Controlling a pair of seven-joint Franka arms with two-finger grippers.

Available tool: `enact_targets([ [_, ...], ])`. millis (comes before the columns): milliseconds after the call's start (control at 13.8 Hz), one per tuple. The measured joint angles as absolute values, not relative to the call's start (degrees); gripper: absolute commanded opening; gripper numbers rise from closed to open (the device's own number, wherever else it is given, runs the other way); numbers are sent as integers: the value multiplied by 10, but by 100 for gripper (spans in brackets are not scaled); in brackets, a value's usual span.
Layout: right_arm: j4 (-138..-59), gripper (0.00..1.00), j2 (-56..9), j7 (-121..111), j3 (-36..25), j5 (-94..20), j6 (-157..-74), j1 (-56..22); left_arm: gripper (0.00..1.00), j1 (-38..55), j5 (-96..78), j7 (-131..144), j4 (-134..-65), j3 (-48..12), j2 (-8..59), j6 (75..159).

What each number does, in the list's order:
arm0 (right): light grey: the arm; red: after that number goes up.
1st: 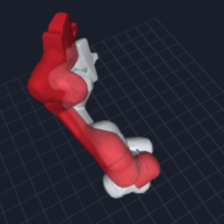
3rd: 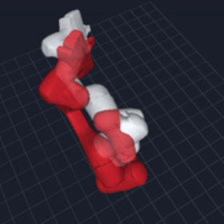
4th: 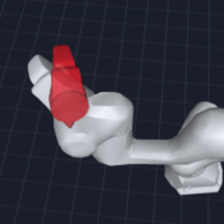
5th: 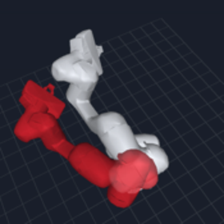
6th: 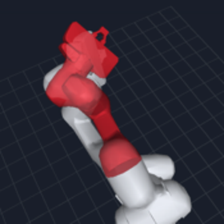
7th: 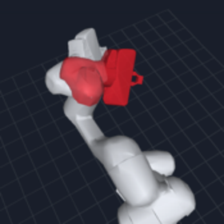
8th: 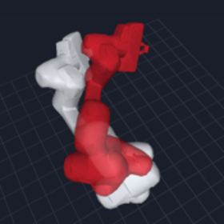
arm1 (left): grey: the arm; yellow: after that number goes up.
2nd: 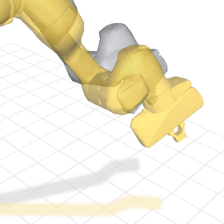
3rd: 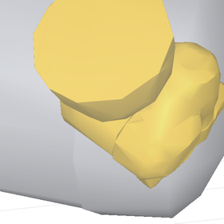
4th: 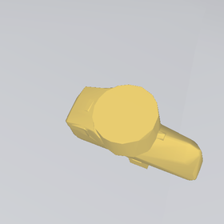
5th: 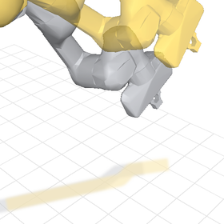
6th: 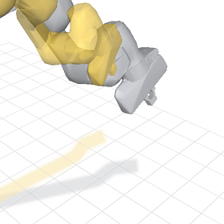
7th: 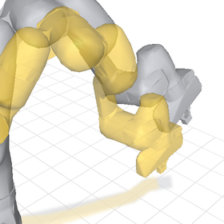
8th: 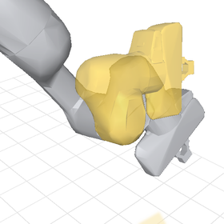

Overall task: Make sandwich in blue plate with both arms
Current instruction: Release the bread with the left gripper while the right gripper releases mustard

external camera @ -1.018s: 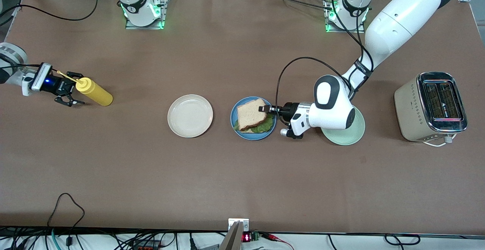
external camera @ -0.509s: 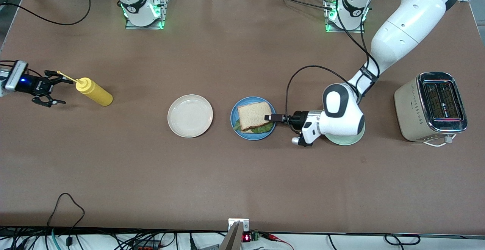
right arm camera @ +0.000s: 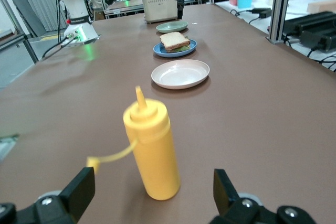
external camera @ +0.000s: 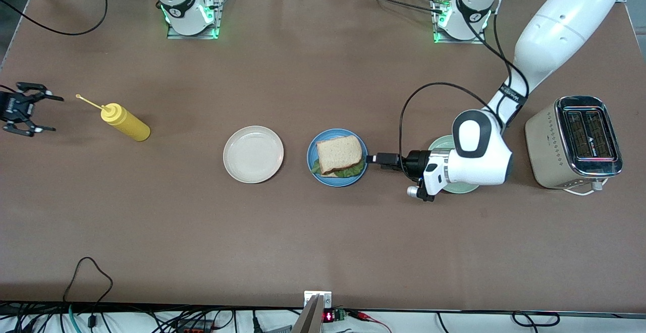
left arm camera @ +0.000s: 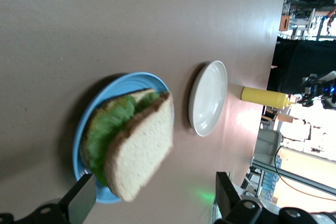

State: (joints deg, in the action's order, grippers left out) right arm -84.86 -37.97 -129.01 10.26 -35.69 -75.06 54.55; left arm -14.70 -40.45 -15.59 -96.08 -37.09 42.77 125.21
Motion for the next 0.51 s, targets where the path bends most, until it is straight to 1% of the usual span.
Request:
enact_targets([
  [145, -841, 100, -333, -1209, 106, -348, -733, 542, 100, -149, -349, -135, -961, -345, 389, 1200],
  [291, -839, 100, -279, -1116, 110, -342, -724, 523, 100, -157, -227, -82, -961, -327, 347, 1146],
  [436, -838, 100, -223, -1004, 111, -327, -724, 483, 100, -166, -99, -32, -961, -322, 305, 1105],
  [509, -837, 100, -194, -942, 112, -319, -724, 457, 100, -170, -62, -21, -961, -321, 286, 1094],
])
